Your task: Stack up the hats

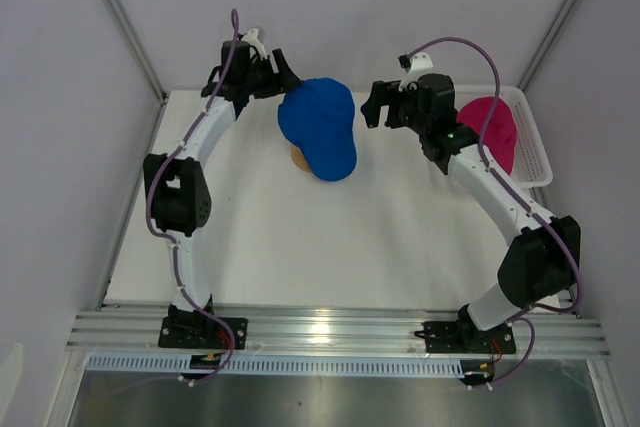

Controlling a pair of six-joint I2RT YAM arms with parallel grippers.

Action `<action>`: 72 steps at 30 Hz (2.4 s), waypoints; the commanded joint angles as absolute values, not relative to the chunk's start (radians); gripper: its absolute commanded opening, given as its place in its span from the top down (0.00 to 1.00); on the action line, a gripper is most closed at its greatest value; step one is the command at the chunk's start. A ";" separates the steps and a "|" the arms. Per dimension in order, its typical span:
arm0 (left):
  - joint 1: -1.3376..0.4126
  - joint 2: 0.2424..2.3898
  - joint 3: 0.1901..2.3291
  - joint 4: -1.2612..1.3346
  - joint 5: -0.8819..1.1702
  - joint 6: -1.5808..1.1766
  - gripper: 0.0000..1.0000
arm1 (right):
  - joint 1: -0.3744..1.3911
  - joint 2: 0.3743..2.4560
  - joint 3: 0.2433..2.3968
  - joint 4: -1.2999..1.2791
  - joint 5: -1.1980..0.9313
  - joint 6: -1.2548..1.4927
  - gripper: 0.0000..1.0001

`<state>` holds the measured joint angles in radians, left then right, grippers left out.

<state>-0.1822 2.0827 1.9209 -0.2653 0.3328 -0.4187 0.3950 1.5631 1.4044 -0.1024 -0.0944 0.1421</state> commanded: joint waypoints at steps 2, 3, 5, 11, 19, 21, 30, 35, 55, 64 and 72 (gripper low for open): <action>-0.184 2.126 1.976 -0.285 0.203 -0.370 0.23 | 0.393 1.517 1.408 -0.124 -0.054 0.144 0.06; -0.184 2.134 1.985 -0.291 0.181 -0.376 0.25 | 0.393 1.514 1.407 -0.127 -0.052 0.143 0.06; -0.184 2.161 1.996 -0.301 0.163 -0.400 0.30 | 0.393 1.503 1.402 -0.135 -0.041 0.137 0.05; -0.193 2.192 1.985 -0.319 0.120 -0.425 0.43 | 0.390 1.473 1.379 -0.138 0.027 0.132 0.04; -0.204 2.073 1.685 -0.173 0.054 -0.445 0.45 | 0.390 1.512 1.370 -0.153 0.064 0.161 0.02; -0.210 2.065 1.664 -0.173 0.016 -0.437 0.45 | 0.382 1.528 1.374 -0.175 0.095 0.178 0.01; -0.212 2.013 1.641 -0.225 -0.040 -0.445 0.41 | 0.319 1.522 1.400 -0.265 0.138 0.225 0.01; -0.152 1.901 1.580 -0.242 -0.025 -0.488 0.34 | 0.161 1.513 1.473 -0.391 0.256 0.255 0.01; -0.005 1.503 1.384 -0.181 0.258 -0.454 0.10 | -0.250 1.696 1.356 -0.233 0.279 0.279 0.02; -0.005 1.419 1.379 -0.204 0.276 -0.425 0.09 | -0.270 1.877 1.445 -0.138 0.183 0.278 0.24; -0.005 1.384 1.370 -0.224 0.262 -0.407 0.09 | -0.294 1.988 1.566 -0.143 0.101 0.230 0.65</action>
